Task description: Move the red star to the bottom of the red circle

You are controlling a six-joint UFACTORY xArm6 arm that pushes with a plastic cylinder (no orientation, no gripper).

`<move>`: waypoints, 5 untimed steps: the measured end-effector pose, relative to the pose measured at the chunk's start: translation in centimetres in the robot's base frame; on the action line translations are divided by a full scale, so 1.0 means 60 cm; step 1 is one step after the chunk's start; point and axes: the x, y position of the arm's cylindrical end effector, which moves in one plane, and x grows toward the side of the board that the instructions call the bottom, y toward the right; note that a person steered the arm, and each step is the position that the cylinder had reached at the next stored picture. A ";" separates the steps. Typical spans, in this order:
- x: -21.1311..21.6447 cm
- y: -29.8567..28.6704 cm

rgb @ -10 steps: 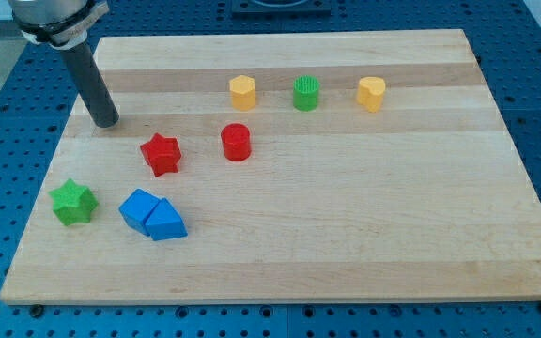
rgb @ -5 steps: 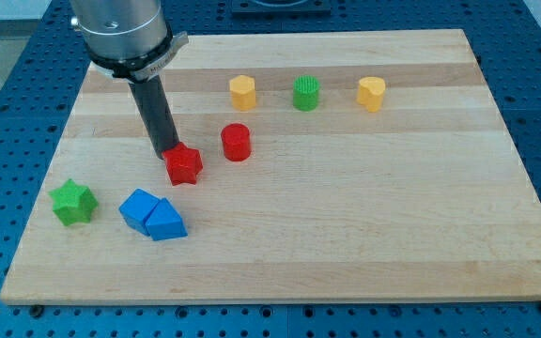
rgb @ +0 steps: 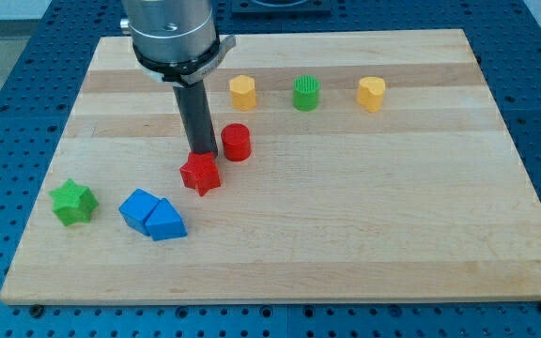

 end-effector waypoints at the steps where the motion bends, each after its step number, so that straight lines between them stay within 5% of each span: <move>1: 0.003 0.000; 5: 0.040 -0.048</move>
